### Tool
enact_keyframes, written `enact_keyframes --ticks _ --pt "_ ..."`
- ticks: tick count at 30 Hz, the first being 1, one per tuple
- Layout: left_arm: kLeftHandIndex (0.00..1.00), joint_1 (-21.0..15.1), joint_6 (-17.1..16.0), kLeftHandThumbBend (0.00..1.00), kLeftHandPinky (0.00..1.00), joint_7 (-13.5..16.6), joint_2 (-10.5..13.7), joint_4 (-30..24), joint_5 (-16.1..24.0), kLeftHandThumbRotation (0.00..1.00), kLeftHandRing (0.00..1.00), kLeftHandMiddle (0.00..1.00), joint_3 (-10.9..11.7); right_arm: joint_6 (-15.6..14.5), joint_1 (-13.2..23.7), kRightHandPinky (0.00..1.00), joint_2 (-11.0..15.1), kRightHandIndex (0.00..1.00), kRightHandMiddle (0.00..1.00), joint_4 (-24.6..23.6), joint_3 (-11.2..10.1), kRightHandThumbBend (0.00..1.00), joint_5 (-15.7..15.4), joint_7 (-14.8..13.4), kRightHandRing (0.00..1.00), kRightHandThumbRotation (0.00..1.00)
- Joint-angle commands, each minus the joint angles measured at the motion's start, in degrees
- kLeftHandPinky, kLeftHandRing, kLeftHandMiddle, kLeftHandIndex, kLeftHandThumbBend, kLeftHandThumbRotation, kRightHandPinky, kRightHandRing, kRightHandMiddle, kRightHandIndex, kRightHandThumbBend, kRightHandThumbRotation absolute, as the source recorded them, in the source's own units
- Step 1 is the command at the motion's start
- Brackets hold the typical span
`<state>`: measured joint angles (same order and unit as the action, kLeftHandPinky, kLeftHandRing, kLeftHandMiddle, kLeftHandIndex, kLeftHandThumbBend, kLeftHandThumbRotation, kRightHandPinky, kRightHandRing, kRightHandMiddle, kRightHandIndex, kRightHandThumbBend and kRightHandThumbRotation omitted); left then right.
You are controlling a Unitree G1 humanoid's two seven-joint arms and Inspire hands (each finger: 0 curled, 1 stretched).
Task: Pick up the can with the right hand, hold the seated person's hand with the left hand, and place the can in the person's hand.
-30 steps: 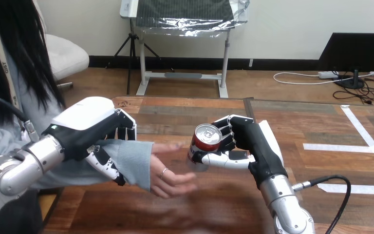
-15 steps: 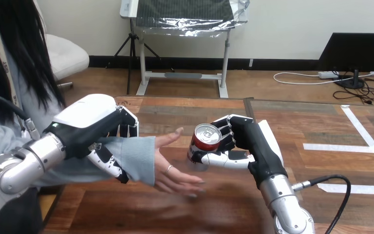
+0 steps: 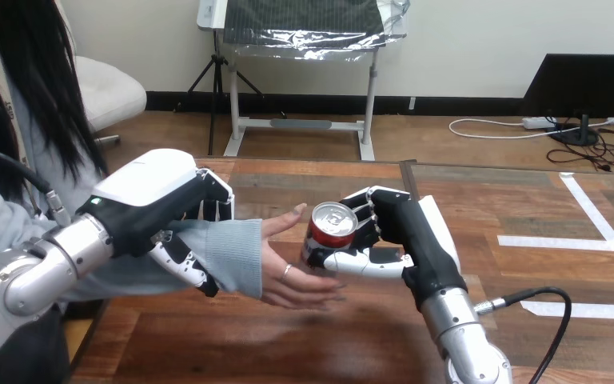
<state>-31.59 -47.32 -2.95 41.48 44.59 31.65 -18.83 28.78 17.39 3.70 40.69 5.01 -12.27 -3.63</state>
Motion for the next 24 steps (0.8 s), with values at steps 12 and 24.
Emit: enact_keyframes --ticks 12,24 --pt "0.35 -4.83 -0.99 0.9 0.21 0.7 -3.18 -4.82 -2.45 0.0 0.26 0.34 2.81 -1.53 -1.28 0.32 -2.55 0.49 0.44 -11.71 2.15 0.8 0.25 0.18 0.37 0.0" --pt "0.35 -4.83 -0.9 0.9 0.2 0.58 -4.26 -4.16 -2.64 0.0 0.26 0.34 2.86 -3.16 -3.99 0.32 -3.77 0.49 0.45 -17.68 4.03 0.79 0.08 0.57 0.37 0.0"
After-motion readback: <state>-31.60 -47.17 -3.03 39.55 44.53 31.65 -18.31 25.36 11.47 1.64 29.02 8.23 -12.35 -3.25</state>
